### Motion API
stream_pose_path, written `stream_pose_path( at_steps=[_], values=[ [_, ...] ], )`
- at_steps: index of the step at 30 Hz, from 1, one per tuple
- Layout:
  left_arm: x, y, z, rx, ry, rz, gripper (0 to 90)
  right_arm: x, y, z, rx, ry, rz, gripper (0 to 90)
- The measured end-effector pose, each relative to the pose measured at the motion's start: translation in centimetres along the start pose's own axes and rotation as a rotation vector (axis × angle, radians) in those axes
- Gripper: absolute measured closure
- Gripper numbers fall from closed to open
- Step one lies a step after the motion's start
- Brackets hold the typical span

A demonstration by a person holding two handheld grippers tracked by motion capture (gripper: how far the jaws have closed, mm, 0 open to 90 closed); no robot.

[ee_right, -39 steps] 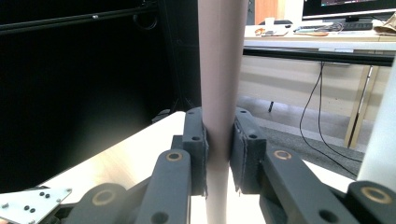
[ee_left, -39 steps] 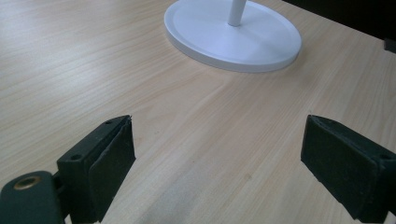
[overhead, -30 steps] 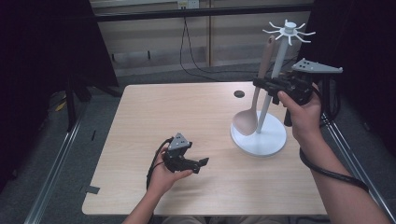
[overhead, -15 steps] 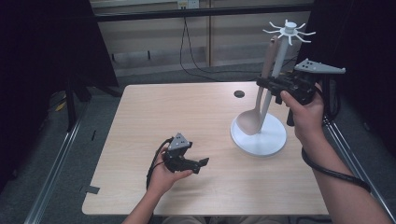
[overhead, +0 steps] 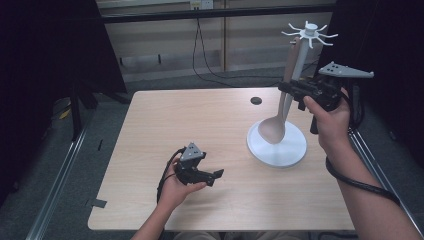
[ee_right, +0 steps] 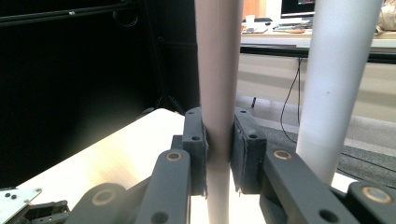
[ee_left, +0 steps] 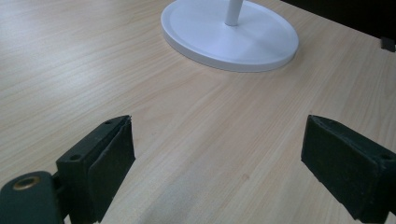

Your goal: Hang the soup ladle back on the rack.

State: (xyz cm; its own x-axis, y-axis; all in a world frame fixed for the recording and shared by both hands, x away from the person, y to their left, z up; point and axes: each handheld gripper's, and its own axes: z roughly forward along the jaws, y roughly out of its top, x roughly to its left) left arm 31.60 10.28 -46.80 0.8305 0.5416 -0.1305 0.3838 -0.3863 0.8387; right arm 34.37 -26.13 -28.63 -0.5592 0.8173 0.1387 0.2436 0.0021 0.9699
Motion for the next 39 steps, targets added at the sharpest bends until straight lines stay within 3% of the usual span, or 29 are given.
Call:
stream_pose_path(
  at_steps=[16, 26, 30, 33, 39],
  values=[
    [0.0, 0.0, 0.0, 0.003, 0.004, 0.002, 9.5, -0.4, -0.3, -0.3, -0.021, -0.021, -0.006, 76.0],
    [-0.1, 0.0, 0.0, 0.001, 0.004, -0.003, 9.5, -0.2, -0.3, -0.2, -0.024, -0.035, -0.019, 69.1],
    [0.0, 0.0, -0.1, -0.001, -0.001, -0.001, 9.4, 0.0, -0.4, -0.1, -0.020, -0.039, -0.021, 63.6],
    [0.0, 0.0, -0.1, -0.007, -0.002, -0.004, 9.4, 0.2, -0.6, 0.0, -0.014, -0.037, -0.016, 51.9],
    [0.0, -0.1, -0.3, -0.011, -0.001, 0.000, 9.0, 0.4, -1.1, 0.0, 0.004, -0.059, -0.017, 36.9]
  ],
)
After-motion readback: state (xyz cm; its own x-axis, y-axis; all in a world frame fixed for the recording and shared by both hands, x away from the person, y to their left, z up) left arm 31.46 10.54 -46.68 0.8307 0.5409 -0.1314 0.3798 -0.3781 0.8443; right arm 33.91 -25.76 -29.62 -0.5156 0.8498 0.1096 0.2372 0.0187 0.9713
